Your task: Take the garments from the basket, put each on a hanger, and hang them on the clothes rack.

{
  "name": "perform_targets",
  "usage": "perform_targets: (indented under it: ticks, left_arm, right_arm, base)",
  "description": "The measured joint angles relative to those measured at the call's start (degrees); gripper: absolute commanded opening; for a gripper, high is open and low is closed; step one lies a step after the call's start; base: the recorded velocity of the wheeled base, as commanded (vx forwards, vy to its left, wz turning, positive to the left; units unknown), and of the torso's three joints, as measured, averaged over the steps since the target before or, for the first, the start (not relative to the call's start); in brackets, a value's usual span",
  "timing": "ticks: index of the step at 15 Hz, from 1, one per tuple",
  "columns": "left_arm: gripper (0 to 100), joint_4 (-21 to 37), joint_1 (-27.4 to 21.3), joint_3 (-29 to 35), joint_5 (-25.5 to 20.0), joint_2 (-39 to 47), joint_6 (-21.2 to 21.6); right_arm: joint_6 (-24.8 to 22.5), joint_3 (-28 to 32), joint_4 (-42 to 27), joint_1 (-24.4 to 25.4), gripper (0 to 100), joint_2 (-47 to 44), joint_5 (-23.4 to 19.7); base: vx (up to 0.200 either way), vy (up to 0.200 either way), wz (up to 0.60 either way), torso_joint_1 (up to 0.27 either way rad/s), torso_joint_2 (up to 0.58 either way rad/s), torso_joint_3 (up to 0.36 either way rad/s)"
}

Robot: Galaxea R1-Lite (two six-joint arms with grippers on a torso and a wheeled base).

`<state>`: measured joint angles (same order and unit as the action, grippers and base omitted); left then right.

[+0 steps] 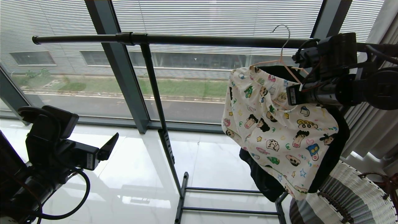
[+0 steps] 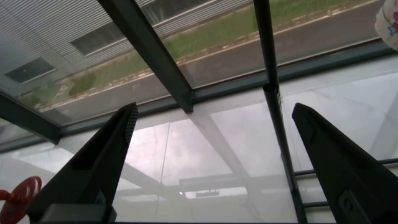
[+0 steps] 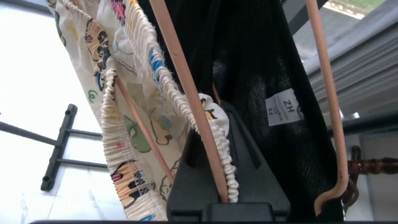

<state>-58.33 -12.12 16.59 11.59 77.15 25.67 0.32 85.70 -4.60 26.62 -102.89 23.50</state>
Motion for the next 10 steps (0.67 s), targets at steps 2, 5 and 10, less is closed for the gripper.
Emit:
perform_targets:
  ticks: [2,5,10]
  left_arm:
    - [100,0.0,0.0,0.0,0.0,0.0,0.0]
    - [100,0.0,0.0,0.0,0.0,0.0,0.0]
    - [100,0.0,0.0,0.0,0.0,0.0,0.1]
  right_arm:
    - [0.0,0.5,-0.1,0.6,0,-1.2,0.1]
    - [0.0,0.5,-0.1,2.3,0,-2.1,0.1]
    - [0.0,0.6,-0.1,3.7,0,-3.2,1.2]
  base:
    - [0.000,0.000,0.00,0.000,0.00,0.000]
    - [0.000,0.000,0.00,0.000,0.00,0.000]
    - [0.000,0.000,0.00,0.000,0.00,0.000]
